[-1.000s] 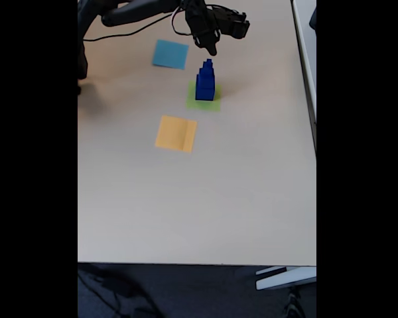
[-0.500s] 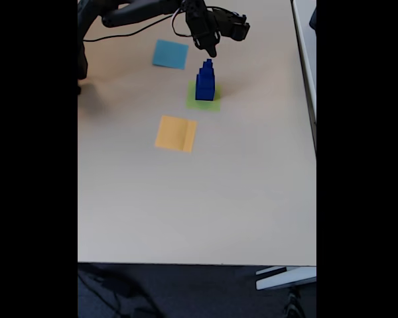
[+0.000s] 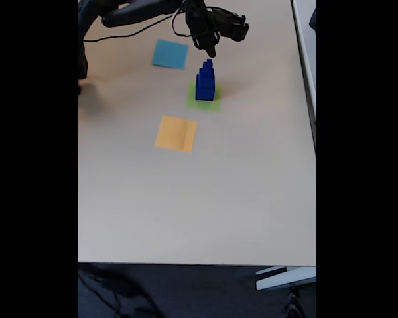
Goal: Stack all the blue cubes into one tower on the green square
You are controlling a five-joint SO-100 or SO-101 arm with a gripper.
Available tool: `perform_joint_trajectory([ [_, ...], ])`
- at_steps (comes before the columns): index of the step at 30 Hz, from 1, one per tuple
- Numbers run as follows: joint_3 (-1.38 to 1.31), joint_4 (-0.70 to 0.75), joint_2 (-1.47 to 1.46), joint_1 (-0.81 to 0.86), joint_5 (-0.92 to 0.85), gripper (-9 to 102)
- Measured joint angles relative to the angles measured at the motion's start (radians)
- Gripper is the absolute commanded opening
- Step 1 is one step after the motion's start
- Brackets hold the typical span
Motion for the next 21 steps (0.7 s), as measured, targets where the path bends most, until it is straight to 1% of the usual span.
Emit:
perform_joint_trajectory([
  [21,-0.012,0.000,-0.006,0.014,-0.018,0],
])
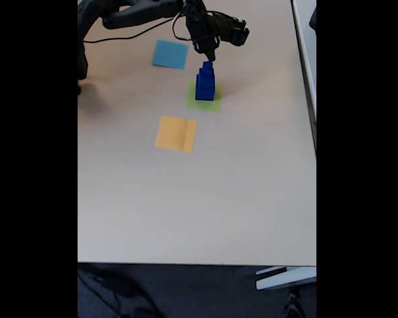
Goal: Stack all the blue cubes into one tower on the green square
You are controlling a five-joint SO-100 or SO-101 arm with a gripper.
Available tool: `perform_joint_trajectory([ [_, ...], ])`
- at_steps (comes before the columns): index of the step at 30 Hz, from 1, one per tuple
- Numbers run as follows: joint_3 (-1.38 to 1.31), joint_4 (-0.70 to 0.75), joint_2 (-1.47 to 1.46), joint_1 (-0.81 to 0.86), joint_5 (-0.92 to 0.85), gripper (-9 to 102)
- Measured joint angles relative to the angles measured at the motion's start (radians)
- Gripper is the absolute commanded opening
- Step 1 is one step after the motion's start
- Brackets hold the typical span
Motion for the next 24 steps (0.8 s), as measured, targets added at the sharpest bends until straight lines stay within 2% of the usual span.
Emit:
perform_joint_trajectory([
  [17,-0.040,0.003,0.000,-0.025,-0.060,0],
  [24,-0.041,0.109,0.000,-0.063,-0.003,0],
])
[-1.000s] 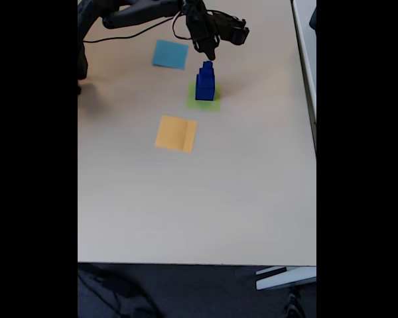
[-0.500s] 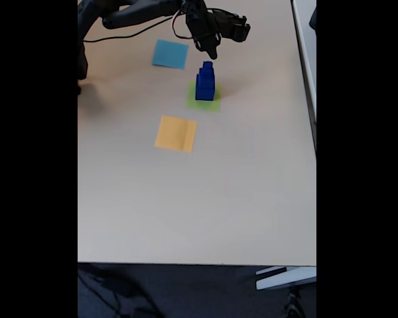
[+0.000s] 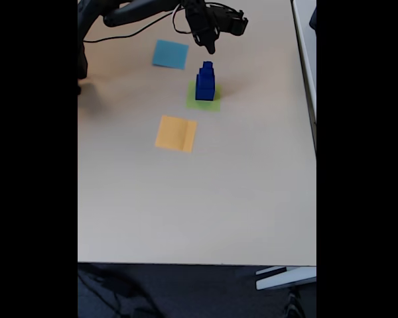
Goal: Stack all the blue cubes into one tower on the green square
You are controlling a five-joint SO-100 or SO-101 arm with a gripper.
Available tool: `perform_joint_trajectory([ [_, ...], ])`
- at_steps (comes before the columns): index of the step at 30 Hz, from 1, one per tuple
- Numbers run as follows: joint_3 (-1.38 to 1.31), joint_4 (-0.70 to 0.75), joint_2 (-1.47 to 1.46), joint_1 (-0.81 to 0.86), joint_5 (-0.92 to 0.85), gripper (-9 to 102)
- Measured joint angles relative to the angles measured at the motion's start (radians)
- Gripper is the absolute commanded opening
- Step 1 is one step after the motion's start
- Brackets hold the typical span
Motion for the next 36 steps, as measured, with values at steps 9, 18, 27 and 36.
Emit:
perform_joint_trajectory([
  [9,-0.021,0.061,-0.028,0.008,0.012,0],
  [18,-0.064,0.061,-0.060,0.003,-0.008,0],
  [27,-0.146,0.061,-0.126,0.003,-0.009,0],
  [36,-0.195,0.061,-0.161,0.003,-0.009,0],
])
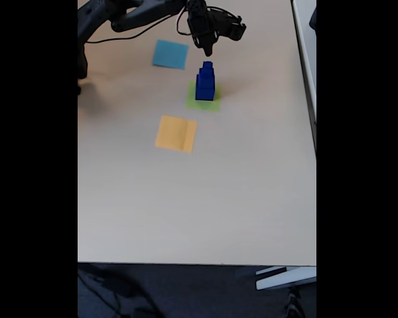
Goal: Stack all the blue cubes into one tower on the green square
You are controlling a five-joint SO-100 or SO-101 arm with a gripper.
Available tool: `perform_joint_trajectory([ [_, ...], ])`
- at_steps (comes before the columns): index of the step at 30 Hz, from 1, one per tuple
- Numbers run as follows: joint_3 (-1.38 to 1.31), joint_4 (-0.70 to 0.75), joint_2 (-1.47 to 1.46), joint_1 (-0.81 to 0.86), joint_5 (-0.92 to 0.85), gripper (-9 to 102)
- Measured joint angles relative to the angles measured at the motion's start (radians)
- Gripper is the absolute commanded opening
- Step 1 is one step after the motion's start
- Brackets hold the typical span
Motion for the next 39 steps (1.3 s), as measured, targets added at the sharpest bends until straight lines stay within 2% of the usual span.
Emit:
perform_joint_trajectory([
  [39,-0.104,0.000,-0.109,0.017,-0.014,0],
])
